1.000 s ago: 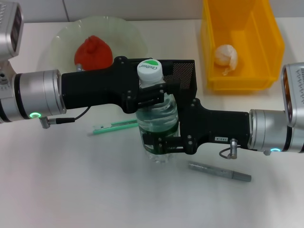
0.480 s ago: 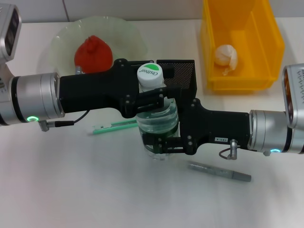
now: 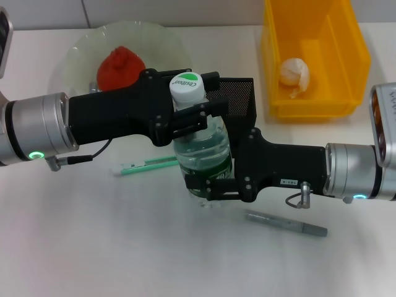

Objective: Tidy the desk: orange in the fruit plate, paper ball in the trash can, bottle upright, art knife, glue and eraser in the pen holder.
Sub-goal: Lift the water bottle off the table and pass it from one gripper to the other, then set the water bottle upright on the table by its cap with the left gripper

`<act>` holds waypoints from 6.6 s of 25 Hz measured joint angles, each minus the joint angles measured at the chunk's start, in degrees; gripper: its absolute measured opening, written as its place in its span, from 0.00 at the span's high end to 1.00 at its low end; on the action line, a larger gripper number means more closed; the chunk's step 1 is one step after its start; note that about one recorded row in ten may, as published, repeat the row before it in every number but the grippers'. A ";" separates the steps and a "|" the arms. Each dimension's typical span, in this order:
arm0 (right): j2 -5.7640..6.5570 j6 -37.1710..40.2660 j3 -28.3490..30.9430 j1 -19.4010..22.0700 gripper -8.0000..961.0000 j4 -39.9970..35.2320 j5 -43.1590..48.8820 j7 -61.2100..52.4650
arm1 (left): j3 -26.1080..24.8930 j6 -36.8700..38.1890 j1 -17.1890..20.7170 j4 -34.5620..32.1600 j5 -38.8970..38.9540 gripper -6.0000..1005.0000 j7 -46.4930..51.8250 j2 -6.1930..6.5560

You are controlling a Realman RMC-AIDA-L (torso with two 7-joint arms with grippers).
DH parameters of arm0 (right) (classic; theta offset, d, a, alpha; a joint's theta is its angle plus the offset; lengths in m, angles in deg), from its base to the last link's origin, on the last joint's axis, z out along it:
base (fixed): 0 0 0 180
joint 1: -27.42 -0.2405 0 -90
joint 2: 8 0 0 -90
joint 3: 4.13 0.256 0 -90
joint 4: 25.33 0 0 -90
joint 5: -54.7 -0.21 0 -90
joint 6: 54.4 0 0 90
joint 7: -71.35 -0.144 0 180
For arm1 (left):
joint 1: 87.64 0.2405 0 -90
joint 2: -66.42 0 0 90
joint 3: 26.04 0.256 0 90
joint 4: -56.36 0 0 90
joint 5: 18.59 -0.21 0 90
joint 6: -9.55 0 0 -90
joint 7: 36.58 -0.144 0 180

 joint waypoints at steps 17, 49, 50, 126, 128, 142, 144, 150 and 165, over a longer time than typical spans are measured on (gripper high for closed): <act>-0.21 -0.24 0.66 0.19 0.21 0.10 -0.23 -0.01 | -0.18 0.65 0.14 -0.21 0.23 0.57 -0.33 -0.07; -0.20 -5.93 0.03 0.28 0.22 0.30 -0.20 0.17 | -9.01 3.72 2.26 -8.08 1.21 0.57 4.26 0.38; -0.20 -5.93 0.06 0.29 0.23 0.30 -0.20 0.17 | -9.19 3.72 2.37 -8.32 1.21 0.57 4.43 0.37; -0.12 4.28 7.24 7.89 0.25 2.58 -6.18 8.50 | -11.47 -16.07 6.89 -1.41 -2.51 0.51 -11.57 0.10; -0.13 4.27 7.24 7.86 0.25 2.59 -6.18 8.50 | -11.39 -16.11 6.89 -1.13 -2.51 0.51 -11.66 0.10; -0.13 3.93 7.18 7.83 0.25 2.59 -6.18 8.58 | -11.33 -15.89 7.13 -1.00 -2.51 0.47 -11.88 0.12; -0.12 3.94 7.20 7.83 0.25 2.58 -6.18 8.58 | -11.34 -16.02 7.12 -1.00 -2.51 0.47 -11.90 0.15; -0.12 3.92 7.24 7.83 0.25 2.58 -6.18 8.44 | -11.34 -16.14 7.05 -1.00 -2.53 0.45 -11.92 0.23; -0.18 4.00 7.08 7.84 0.25 2.60 -6.18 8.03 | -11.40 -16.23 7.23 -1.01 -3.85 0.41 -10.82 0.10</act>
